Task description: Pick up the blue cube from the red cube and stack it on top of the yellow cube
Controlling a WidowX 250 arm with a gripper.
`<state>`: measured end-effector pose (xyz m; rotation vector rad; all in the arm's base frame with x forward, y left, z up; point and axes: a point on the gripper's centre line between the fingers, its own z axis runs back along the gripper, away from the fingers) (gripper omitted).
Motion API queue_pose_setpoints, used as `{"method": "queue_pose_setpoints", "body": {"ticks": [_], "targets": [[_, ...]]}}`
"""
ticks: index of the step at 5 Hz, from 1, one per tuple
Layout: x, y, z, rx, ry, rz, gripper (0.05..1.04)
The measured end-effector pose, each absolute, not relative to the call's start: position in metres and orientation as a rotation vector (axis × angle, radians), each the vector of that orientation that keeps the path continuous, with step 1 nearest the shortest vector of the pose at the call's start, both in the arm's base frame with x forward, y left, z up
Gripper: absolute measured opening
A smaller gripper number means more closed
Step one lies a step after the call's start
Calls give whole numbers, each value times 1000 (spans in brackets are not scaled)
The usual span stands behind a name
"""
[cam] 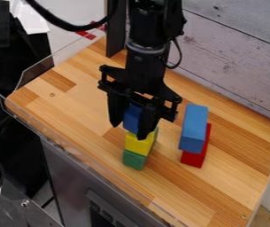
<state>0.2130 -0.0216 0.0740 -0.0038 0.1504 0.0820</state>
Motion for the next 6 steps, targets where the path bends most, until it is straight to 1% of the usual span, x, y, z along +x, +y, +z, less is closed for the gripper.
{"method": "queue_pose_setpoints", "body": {"ticks": [1, 2, 3, 4, 5, 6], "targets": [[210, -23, 76, -5, 175, 95, 560], [209, -24, 79, -19, 191, 106, 614], [209, -25, 80, -42, 201, 130, 910], [207, -24, 81, -55, 214, 138, 1007], [207, -23, 82, -68, 217, 143, 999], [217, -17, 105, -85, 138, 162, 999]]}}
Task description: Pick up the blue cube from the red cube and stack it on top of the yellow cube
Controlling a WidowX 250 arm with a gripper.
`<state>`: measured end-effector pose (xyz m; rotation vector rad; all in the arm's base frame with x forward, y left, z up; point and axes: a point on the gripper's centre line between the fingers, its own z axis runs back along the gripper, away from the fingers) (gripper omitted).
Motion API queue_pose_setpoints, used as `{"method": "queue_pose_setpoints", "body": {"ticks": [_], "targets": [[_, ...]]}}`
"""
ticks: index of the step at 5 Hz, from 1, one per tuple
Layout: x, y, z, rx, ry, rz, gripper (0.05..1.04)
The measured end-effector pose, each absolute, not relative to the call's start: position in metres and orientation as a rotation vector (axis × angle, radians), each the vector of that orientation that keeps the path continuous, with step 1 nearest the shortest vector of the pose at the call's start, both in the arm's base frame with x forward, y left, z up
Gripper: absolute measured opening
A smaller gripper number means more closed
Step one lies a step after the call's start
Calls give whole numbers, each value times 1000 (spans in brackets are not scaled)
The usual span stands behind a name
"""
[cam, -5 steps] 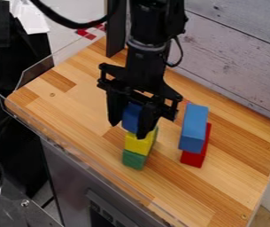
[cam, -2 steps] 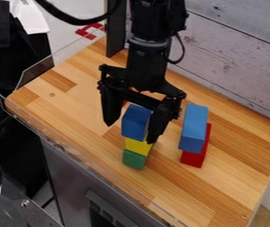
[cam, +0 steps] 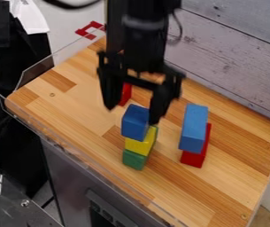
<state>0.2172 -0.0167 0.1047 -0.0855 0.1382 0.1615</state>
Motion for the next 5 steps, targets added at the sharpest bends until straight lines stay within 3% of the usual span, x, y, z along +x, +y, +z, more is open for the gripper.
{"method": "queue_pose_setpoints", "body": {"ticks": [1, 2, 3, 5], "targets": [[238, -1, 143, -98, 15, 208, 999], [250, 19, 163, -100, -40, 240, 999], [258, 42, 144, -106, -50, 266, 999], [267, 59, 114, -28, -4, 189, 999]]}}
